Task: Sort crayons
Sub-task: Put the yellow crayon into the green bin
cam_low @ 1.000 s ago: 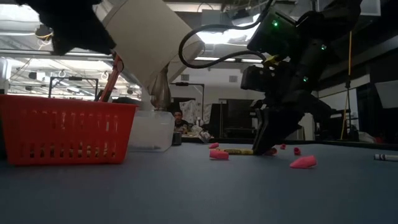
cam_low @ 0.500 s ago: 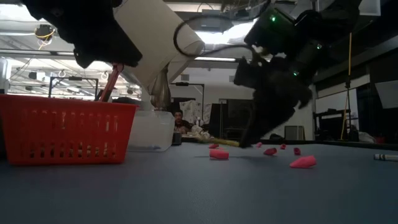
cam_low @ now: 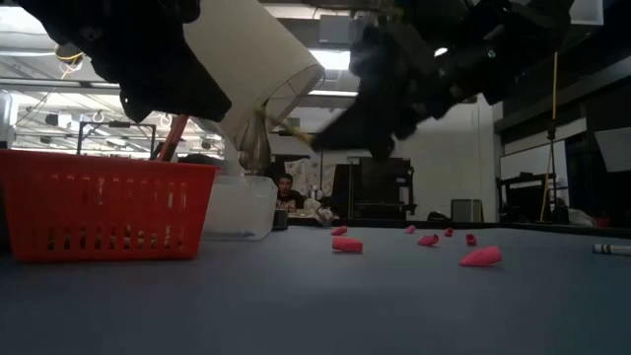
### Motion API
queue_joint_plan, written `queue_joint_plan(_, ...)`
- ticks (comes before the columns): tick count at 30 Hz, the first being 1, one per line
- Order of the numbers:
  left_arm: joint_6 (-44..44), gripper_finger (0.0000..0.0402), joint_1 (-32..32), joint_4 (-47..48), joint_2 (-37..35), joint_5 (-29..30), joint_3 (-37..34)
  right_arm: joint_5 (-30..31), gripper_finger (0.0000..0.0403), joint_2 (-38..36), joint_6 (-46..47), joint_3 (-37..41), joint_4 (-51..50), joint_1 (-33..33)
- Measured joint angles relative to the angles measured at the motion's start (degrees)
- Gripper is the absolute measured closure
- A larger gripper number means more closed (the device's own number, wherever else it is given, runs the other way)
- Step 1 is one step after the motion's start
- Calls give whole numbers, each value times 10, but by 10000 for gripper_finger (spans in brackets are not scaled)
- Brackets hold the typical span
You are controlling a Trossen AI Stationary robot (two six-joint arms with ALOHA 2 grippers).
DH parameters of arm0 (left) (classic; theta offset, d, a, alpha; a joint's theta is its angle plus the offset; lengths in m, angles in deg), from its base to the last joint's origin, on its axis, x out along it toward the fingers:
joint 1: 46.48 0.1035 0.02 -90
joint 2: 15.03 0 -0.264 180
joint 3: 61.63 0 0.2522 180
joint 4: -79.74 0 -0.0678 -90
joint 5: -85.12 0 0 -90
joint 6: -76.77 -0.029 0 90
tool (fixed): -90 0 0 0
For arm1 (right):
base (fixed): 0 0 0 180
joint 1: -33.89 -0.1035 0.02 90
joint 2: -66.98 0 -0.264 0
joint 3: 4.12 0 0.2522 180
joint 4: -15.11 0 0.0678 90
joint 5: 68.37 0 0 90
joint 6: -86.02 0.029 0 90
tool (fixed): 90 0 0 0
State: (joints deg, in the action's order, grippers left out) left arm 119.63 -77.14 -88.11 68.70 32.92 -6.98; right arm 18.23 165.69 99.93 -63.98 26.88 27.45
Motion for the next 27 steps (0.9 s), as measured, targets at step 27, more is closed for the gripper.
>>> queue_joint_plan(27, -172, 314, 18, -240, 0, -12, 0, -96, 379, -2, -35, -1, 182, -46)
